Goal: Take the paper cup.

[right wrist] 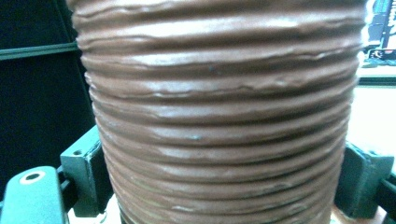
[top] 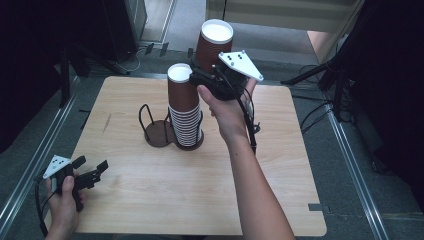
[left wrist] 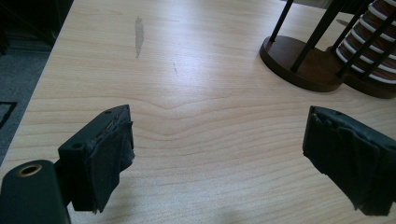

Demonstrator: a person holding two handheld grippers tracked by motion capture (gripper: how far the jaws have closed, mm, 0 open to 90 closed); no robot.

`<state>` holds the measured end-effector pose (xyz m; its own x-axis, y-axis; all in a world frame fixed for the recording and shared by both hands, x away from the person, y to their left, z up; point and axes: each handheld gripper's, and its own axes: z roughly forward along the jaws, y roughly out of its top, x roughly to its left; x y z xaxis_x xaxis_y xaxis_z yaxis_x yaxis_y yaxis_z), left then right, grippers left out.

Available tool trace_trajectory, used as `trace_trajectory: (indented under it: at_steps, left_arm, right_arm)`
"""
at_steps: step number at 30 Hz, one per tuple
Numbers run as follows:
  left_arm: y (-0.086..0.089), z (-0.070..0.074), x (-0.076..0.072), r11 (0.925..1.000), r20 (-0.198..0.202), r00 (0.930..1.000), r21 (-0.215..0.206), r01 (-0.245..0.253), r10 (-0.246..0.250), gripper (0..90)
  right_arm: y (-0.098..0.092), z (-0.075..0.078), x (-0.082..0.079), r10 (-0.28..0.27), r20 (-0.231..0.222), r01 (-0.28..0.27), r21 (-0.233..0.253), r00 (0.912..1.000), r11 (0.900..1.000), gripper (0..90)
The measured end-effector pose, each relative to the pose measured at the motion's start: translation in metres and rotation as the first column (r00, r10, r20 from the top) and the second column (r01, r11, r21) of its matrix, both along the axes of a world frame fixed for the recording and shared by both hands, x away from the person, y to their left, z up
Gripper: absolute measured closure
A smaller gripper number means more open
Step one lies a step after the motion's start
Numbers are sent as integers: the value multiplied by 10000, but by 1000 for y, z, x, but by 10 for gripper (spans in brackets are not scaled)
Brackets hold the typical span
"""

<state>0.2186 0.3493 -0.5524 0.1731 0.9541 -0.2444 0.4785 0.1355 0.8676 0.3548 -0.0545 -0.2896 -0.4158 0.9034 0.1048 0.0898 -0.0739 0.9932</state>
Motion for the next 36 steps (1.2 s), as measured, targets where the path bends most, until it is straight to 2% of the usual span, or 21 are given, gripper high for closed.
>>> trace_trajectory:
  at_steps: [9,22,28,33,36]
  left_arm:
    - [0,0,0,10000,1,10000,-16,-42,42,91]
    - [1,0,-1,9999,31,10000,-95,-69,69,90]
    - [1,0,-1,9999,27,10000,-91,-89,89,90]
    - [1,0,-1,9999,44,10000,-98,-41,41,90]
    - [1,0,-1,9998,119,9999,-177,82,-80,90]
  right_arm:
    - [-20,-5,-4,-371,71,372,-171,9993,9992,117]
    - [-46,-23,-17,-642,43,643,-425,9979,9970,116]
    - [-58,-36,-25,-744,-88,740,-383,9972,9965,116]
    - [-68,-49,-31,-924,-168,914,-565,9956,9942,115]
    - [-76,-57,-35,-1013,-253,1000,-468,9945,9939,115]
